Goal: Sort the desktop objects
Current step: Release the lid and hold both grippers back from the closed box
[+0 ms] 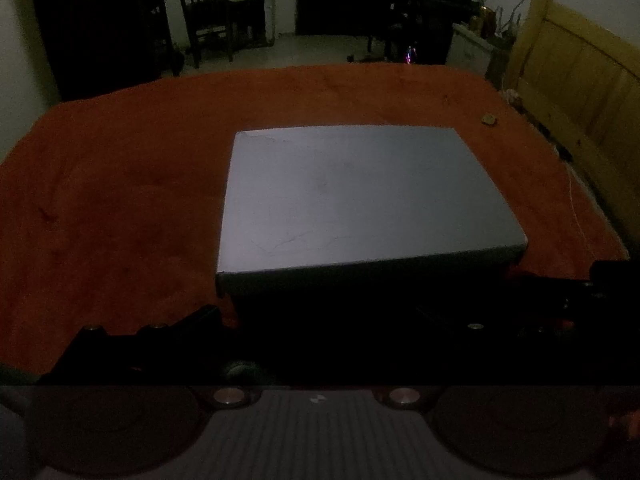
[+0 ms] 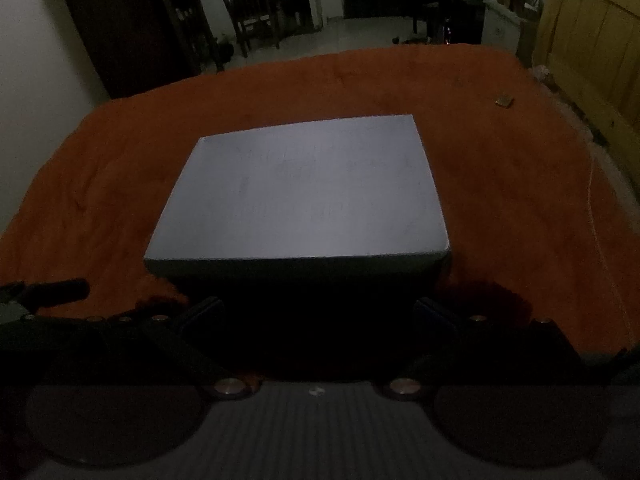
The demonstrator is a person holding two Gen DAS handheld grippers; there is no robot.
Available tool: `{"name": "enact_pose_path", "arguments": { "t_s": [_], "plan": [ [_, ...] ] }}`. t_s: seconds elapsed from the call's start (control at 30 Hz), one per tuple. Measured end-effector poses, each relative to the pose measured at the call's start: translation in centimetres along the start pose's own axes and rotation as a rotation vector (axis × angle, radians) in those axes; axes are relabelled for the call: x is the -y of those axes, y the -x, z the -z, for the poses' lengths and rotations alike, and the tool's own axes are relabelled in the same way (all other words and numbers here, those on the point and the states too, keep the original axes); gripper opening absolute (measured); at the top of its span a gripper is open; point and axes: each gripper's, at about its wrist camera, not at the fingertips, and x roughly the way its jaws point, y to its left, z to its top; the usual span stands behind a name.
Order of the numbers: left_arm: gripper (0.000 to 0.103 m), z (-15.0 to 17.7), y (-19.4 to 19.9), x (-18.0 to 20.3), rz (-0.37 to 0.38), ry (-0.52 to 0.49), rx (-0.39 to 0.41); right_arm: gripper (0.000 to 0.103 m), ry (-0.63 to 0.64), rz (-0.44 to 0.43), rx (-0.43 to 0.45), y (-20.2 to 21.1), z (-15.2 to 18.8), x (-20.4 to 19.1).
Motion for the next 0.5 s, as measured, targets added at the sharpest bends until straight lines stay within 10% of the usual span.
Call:
{"name": "enact_pose_path", "arguments": {
  "t_s": [0.5],
  "plan": [
    [0.103,0.31,-0.20,0.42,-0.002,-0.005,-0.017,0.103,0.005,0.000,-0.018,-0.38,0.48,-0.48]
  ]
}}
